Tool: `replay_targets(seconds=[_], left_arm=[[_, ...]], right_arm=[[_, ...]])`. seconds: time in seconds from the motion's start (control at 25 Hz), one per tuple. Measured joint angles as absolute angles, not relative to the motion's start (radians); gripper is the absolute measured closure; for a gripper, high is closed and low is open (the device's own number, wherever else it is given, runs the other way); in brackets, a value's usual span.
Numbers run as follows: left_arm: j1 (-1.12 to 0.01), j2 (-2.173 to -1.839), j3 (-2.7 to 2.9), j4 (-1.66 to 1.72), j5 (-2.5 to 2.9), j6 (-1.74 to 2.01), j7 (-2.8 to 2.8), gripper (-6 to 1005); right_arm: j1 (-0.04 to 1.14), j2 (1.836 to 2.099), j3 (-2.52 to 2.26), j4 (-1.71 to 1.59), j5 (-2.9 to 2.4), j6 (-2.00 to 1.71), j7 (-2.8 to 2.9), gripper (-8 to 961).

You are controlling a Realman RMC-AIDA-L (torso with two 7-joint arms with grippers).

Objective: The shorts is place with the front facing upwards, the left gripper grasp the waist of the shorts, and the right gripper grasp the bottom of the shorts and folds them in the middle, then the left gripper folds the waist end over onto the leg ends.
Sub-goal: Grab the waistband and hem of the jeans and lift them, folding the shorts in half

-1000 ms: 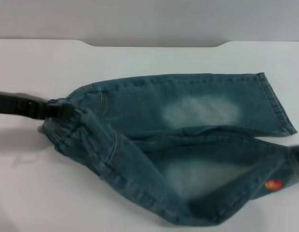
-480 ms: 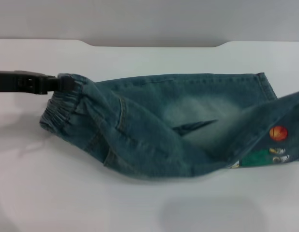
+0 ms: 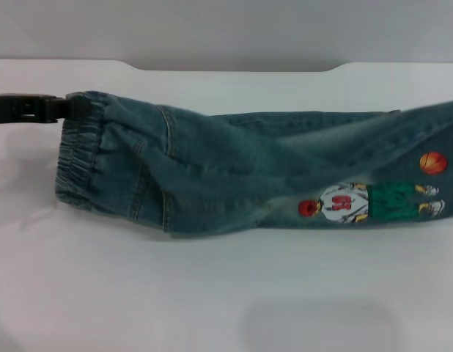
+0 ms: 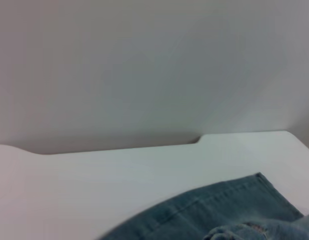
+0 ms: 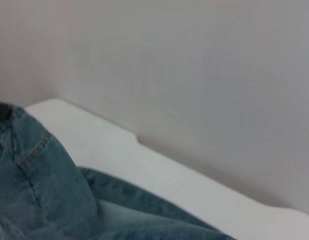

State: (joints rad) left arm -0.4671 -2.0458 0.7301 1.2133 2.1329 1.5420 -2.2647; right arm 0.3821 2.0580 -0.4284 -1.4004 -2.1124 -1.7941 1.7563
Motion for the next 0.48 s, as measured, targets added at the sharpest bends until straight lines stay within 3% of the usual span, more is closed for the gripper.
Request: replay_targets(seconds=[0.48], left_arm=[[-0.462, -2.048, 0.739, 1.189, 2.145, 1.455, -2.27, 848]], right_arm=[[0.383, 2.062, -0.416, -1.331, -2.069, -1.677, 1.756, 937]])
